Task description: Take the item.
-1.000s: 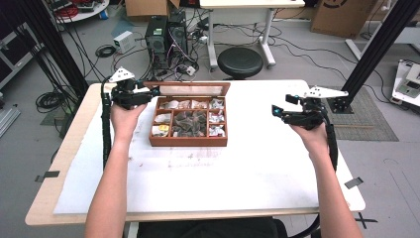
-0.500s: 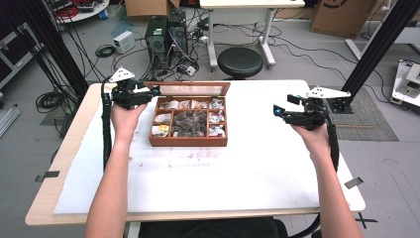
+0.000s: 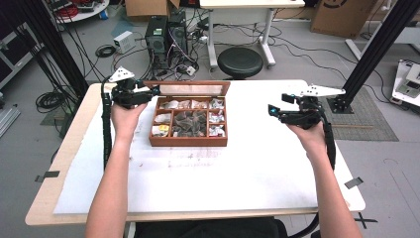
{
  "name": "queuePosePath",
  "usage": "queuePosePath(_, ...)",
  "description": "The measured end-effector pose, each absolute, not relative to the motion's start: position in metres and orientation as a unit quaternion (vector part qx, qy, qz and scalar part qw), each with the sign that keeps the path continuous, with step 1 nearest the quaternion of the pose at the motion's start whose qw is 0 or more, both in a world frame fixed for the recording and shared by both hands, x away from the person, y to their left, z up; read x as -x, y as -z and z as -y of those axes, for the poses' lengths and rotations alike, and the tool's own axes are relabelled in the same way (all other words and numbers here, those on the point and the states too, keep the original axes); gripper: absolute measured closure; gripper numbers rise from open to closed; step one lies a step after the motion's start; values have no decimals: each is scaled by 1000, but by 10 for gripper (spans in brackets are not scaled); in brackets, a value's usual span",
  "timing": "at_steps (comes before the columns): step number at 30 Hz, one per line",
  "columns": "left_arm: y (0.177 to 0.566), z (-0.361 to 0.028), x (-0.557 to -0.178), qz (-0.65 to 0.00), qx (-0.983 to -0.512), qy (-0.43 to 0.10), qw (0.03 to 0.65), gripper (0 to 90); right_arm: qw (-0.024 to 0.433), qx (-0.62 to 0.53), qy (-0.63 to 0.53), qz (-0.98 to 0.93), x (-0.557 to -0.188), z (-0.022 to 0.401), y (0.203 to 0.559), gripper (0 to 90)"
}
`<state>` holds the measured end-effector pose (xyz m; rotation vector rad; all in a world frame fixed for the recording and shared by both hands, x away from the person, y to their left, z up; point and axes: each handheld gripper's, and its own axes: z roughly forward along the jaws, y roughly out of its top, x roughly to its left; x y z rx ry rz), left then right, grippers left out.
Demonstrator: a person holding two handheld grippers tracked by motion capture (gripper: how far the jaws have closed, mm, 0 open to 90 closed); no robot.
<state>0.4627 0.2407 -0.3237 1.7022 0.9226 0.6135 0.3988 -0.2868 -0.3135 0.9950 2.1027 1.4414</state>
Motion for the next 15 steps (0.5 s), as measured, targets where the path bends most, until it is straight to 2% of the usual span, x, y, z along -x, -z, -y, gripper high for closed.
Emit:
queuePosePath(8,323,-240,-462,-387,-714,-255,525,401,185,-322,-517,-771,-399,257,297,237)
queuePosePath(15,323,-240,-462,-390,-714,-252,524,399,163,-288,-515,-791,-392,206,286,237)
